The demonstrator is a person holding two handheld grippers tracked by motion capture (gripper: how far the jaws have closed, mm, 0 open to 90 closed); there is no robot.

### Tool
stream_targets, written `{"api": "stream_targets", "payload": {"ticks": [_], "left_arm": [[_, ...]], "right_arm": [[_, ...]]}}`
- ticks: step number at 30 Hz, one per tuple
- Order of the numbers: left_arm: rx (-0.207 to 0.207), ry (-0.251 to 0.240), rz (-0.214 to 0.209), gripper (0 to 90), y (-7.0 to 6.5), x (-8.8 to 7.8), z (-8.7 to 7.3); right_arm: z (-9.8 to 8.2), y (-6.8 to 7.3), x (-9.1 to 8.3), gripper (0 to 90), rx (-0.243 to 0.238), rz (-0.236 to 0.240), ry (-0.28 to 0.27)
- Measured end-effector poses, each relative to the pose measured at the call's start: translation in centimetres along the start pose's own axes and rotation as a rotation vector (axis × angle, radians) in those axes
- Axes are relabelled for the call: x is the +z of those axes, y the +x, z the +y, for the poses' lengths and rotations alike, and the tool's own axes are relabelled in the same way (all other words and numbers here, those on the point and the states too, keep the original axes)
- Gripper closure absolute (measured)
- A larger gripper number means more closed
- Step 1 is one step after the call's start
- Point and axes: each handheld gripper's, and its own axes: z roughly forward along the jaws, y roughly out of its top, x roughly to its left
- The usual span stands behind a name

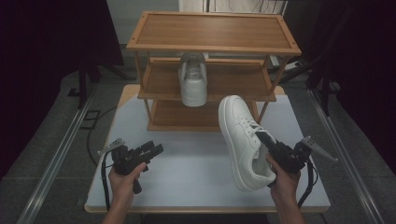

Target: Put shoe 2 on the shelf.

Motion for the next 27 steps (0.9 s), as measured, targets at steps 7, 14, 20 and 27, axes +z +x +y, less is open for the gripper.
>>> {"api": "stream_targets", "payload": {"ticks": [7,14,20,27], "left_arm": [[0.013,0.008,0.007,36.0,-0.1,0.0,0.0],[0.005,-0.006,0.012,35.9,-0.1,-0.2,0.1],[0.002,-0.006,0.021,36.0,0.2,-0.4,0.2],[-0.001,-0.010,0.015,36.2,0.2,-0.6,0.3]], "right_arm": [[2.7,1.1,1.5,82.9,-0.021,-0.009,-0.042],[4.7,1.8,3.8,82.8,-0.028,-0.021,-0.065],[5.8,2.2,5.6,82.8,-0.031,-0.035,-0.066],[6.7,2.2,7.0,82.8,-0.028,-0.058,-0.062]]}}
